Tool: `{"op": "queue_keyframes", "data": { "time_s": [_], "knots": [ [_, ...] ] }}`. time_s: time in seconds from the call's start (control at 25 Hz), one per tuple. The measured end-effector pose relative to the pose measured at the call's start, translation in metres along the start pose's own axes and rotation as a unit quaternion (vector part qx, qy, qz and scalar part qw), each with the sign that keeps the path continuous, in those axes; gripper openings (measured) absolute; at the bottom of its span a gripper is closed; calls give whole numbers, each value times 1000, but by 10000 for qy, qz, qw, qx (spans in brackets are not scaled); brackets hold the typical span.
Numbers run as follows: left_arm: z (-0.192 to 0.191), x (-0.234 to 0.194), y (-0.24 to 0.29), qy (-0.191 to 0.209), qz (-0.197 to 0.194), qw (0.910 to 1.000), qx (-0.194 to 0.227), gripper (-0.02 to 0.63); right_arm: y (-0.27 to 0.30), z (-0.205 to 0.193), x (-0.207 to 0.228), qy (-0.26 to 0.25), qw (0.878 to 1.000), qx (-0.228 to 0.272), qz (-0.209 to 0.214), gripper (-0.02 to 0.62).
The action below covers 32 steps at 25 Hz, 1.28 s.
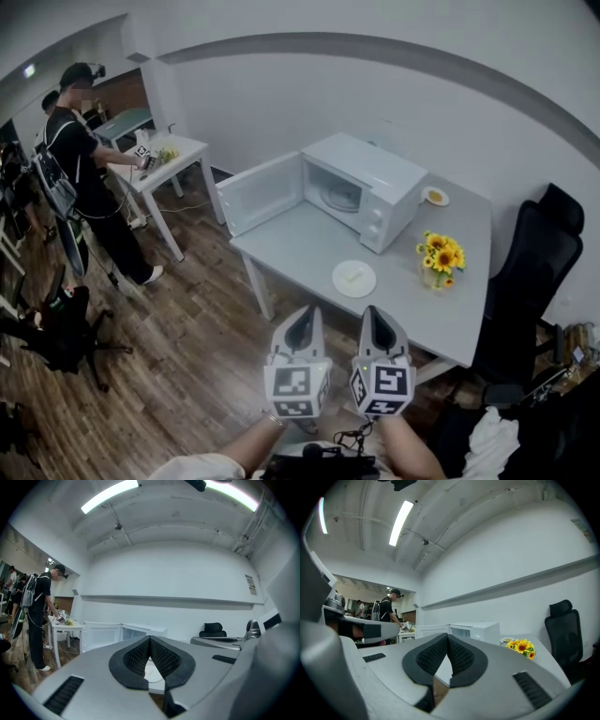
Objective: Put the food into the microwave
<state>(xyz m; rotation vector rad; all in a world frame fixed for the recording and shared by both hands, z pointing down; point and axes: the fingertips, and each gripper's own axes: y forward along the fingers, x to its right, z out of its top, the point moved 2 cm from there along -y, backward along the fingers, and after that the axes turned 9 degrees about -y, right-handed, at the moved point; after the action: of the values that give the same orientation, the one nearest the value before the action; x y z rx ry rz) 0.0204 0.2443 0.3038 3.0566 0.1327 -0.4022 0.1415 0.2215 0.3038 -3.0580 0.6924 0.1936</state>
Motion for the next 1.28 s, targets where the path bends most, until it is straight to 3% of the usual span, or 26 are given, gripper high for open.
{"op": "queue_keyframes", "data": {
  "time_s": [0.36,0.56,1.0,1.28],
  "knots": [
    [30,-62,88,30,-153,9999,-31,3,106,14,-14,32,9999,109,-106,17],
    [49,-87,139,43,-360,9993,-51,3,155,26,-12,-7,9993,84,-365,17],
    [71,-114,225,-107,-956,9953,-138,3,234,40,5,-84,9950,56,-990,17],
    [65,-123,265,-79,-1132,9930,-325,3,264,27,14,29,9919,-141,-1264,17]
  ]
}}
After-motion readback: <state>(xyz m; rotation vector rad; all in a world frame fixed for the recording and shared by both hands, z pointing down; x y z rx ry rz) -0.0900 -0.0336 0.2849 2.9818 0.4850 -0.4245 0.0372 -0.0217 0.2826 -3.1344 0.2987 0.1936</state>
